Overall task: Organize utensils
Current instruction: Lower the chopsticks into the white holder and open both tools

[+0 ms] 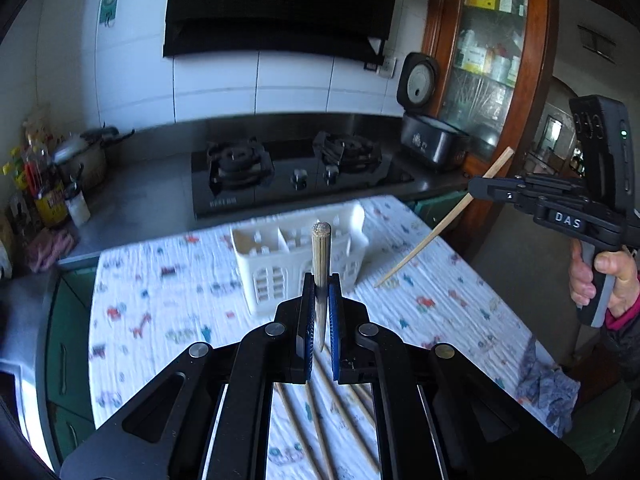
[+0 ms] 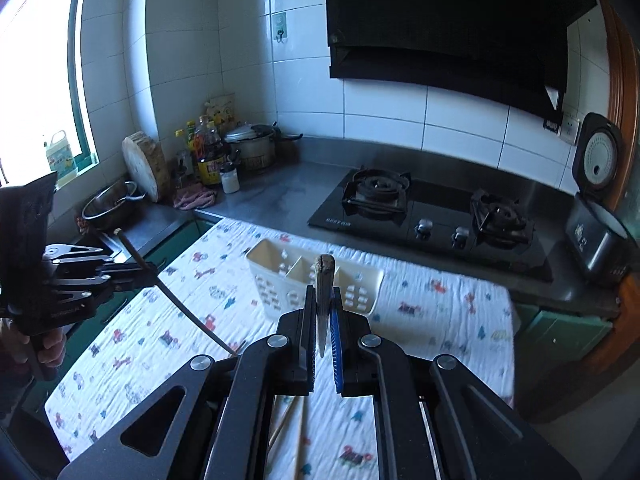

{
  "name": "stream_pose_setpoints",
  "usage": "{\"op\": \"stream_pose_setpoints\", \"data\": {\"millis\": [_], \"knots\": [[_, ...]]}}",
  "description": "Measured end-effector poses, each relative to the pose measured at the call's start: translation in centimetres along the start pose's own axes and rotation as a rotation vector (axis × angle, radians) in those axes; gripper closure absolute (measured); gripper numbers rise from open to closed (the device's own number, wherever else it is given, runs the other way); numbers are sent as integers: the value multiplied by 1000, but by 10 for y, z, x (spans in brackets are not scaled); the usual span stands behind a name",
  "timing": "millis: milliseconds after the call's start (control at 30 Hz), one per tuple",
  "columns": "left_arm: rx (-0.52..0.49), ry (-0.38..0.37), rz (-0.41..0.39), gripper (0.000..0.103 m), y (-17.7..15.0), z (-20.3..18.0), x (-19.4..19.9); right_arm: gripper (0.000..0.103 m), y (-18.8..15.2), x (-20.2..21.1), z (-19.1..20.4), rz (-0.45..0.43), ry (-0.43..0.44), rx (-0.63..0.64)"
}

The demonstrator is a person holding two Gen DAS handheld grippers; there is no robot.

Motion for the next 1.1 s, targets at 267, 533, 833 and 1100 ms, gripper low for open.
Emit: {"op": "stream_pose_setpoints", "data": {"millis": [267, 533, 833, 1100], "knots": [[-57, 47, -134, 98, 69, 5, 4, 96, 46, -20, -19, -28, -33, -12], [-57, 117, -100, 98, 81, 19, -45, 96, 48, -60, -21, -4, -71, -27], [-25, 139, -7, 97, 55, 43, -84, 96, 21, -99, -18, 73, -69, -28], [-26, 148, 11, 96, 46, 48, -87, 94, 10, -106, -23, 79, -70, -64]]}}
Point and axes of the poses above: each gripper's, at about its wrist camera, not at the fingertips, and x roughly against the way its jaws point, z to its left, y to its top, the point moved 1 cm from there along -x, roughly the way its jaws point, and after that the axes turned 10 degrees about -z, right-handed, at the moved point
